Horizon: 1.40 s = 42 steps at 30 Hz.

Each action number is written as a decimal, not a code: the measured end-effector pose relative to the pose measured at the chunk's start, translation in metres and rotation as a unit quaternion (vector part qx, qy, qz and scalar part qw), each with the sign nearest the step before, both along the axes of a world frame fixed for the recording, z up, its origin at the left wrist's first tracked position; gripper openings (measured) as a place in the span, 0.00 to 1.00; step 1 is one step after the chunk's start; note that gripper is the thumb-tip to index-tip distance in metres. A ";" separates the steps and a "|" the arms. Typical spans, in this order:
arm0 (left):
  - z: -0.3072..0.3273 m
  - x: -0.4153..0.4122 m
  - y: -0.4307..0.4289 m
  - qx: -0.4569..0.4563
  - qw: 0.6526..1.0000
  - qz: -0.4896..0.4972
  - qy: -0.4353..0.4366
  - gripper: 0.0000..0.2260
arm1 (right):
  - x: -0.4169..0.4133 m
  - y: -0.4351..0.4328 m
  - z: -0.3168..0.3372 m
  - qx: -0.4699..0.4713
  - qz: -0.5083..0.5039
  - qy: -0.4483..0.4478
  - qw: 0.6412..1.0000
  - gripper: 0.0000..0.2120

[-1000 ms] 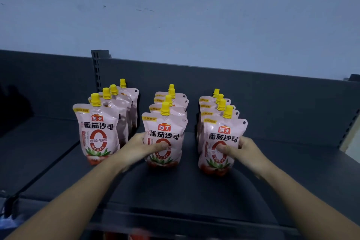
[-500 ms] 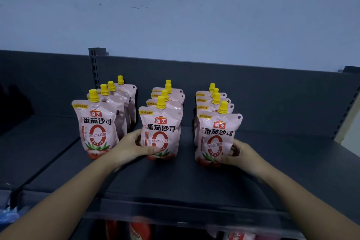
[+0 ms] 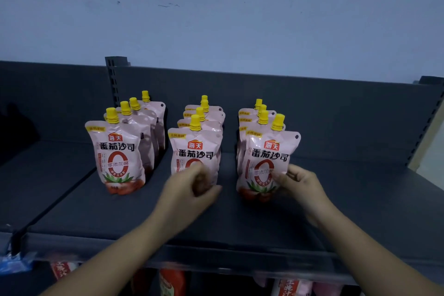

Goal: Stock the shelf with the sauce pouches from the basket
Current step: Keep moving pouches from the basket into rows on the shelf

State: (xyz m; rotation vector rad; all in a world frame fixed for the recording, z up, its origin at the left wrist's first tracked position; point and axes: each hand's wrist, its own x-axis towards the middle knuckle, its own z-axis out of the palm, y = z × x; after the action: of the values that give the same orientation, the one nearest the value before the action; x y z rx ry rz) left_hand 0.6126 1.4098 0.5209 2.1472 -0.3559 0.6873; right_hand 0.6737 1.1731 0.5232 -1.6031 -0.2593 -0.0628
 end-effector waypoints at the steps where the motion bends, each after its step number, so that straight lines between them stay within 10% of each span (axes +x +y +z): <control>1: 0.002 -0.002 -0.014 0.041 0.999 -0.033 0.009 0.11 | -0.001 0.001 0.002 0.015 0.001 -0.007 1.000 0.07; 5: 0.009 0.007 -0.054 0.099 0.994 -0.043 -0.018 0.36 | -0.006 0.003 0.016 0.050 -0.016 -0.030 0.998 0.06; 13: 0.016 0.018 -0.072 0.099 0.986 -0.125 -0.044 0.35 | -0.021 0.005 0.026 0.093 -0.046 -0.041 0.994 0.12; 19: 0.026 0.019 -0.070 0.034 0.990 -0.136 -0.025 0.32 | -0.032 -0.013 0.027 -0.068 0.139 -0.116 0.981 0.49; 30: 0.015 0.015 -0.087 0.136 0.977 -0.050 -0.157 0.31 | -0.034 -0.005 0.014 -0.171 -0.005 -0.271 0.947 0.36; 42: 0.033 0.011 -0.071 -0.131 0.949 -0.280 0.065 0.44 | -0.034 -0.016 0.014 -0.153 0.052 -0.266 0.950 0.32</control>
State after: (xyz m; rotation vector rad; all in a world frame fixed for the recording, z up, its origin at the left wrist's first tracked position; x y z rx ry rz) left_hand 0.6234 1.3393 0.5539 1.7097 -0.7230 0.2457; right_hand 0.6401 1.1570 0.5367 -1.8558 -0.8036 -0.3946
